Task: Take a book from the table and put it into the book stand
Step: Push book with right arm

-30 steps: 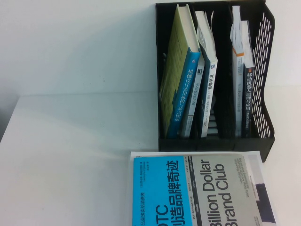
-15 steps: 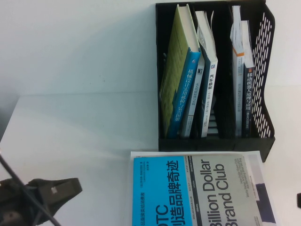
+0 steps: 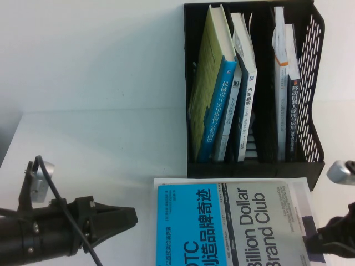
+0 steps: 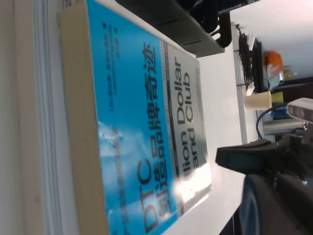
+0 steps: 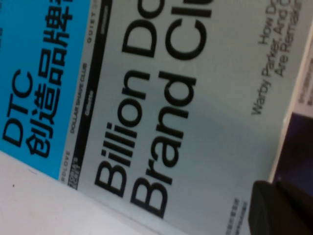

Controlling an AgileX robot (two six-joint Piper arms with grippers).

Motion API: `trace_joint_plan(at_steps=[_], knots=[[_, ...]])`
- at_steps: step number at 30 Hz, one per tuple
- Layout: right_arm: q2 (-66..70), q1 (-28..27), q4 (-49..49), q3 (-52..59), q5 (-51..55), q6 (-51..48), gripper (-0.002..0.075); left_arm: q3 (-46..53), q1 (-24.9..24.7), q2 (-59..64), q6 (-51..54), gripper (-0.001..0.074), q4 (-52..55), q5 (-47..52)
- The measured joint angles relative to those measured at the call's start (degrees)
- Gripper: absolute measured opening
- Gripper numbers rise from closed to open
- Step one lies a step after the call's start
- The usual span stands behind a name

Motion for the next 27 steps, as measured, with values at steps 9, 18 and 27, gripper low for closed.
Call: trace_joint_plan(at_steps=[9,18,27], knots=[[1.28,1.39,-4.73,-6.15,-2.01,0.64,-0.0003,-3.68,0.00,11.18,3.86,0.0365,-1.63,3.20],[8.22,1.39,-12.33,-10.66,1.07,3.66,-0.0003,-6.18,0.00,19.81,4.66,0.0428,-1.88,4.75],[13.57,1.70,-11.80,-11.88,3.71,4.11,-0.0003,-6.22,0.00,23.14,6.12,0.0430,-1.88,3.17]])
